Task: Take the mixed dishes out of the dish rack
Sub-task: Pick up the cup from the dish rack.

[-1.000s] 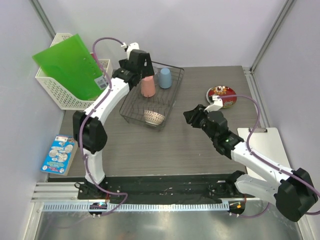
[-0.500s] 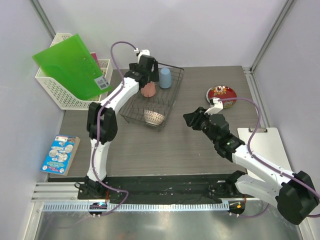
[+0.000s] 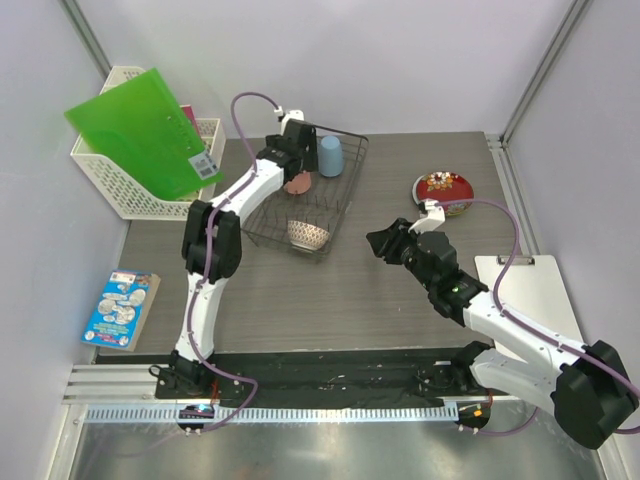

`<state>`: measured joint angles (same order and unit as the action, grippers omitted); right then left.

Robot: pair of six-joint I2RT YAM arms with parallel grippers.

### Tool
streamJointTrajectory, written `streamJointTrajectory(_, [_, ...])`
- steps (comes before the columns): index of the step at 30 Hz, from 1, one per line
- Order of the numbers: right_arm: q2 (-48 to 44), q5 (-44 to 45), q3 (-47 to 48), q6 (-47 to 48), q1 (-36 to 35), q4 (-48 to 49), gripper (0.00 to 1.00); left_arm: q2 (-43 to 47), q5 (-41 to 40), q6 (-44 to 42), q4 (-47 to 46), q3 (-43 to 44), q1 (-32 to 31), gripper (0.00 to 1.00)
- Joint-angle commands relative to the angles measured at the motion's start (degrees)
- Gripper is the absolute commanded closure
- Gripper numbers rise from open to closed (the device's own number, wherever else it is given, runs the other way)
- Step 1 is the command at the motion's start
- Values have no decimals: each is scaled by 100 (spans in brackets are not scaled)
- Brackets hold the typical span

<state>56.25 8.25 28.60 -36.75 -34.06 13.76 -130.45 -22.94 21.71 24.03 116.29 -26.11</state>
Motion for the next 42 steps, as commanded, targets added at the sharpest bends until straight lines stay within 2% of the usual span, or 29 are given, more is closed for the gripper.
streamJointTrajectory(1, [-61,133,40,-25,-30,268,60,459,-44,-97,-434,-291,9,22])
streamJointTrajectory(6, [-114,247,32,-69,-30,180,60,565,-44,-290,-470,-282,9,40])
streamJointTrajectory(11, [-158,256,-3,-174,-30,118,60,749,-219,-361,-496,-458,9,50])
streamJointTrajectory(14, [-254,317,23,-175,-30,39,61,1117,-290,-282,-566,-730,9,51])
streamJointTrajectory(17, [-342,449,136,-113,-39,-127,61,1706,-395,7,-321,-845,-17,50])
streamJointTrajectory(19, [-369,519,207,-52,-30,-215,61,2336,-343,122,-346,-1099,-43,54])
streamJointTrajectory(23, [-343,599,400,-25,-39,-286,61,3498,-54,376,-653,-1958,-105,64])
streamJointTrajectory(27, [-264,573,506,-148,-30,-260,61,4597,464,788,-891,-2917,-96,68])
streamJointTrajectory(29, [-202,502,532,-271,-21,-172,61,5282,1245,1131,-1355,-3766,-79,71])
streamJointTrajectory(30, [-132,337,515,-332,-21,-76,61,5519,1631,1734,-1610,-4111,-61,76])
streamJointTrajectory(31, [-97,144,489,-393,-30,238,61,5687,2731,2062,-2291,-4454,0,77])
streamJointTrajectory(32, [-70,2,445,-464,-21,372,61,5941,3186,2378,-2646,-5040,27,80])
streamJointTrajectory(33, [-44,-190,401,-551,-30,478,61,6039,3573,3069,-3015,-5324,18,82])
streamJointTrajectory(34, [-53,-262,296,-752,-30,722,61,6110,4291,3380,-3819,-5588,27,84])
streamJointTrajectory(36, [-88,-577,147,-912,-30,1266,61,6277,4787,4274,-4693,-6327,18,88])
streamJointTrajectory(37, [-131,-683,-19,-1104,-21,1470,60,6330,5060,4549,-5480,-6738,27,88])
streamJointTrajectory(39, [-149,-972,-170,-1290,-13,2004,59,6444,5238,4989,-6266,-7101,18,88])
streamJointTrajectory(40, [-149,-1183,-266,-1351,-30,2156,57,6462,5290,5427,-6966,-7251,27,88])
streamJointTrajectory(42, [-149,-1369,-363,-1562,-30,2463,56,6445,5431,5763,-7507,-7559,27,90])
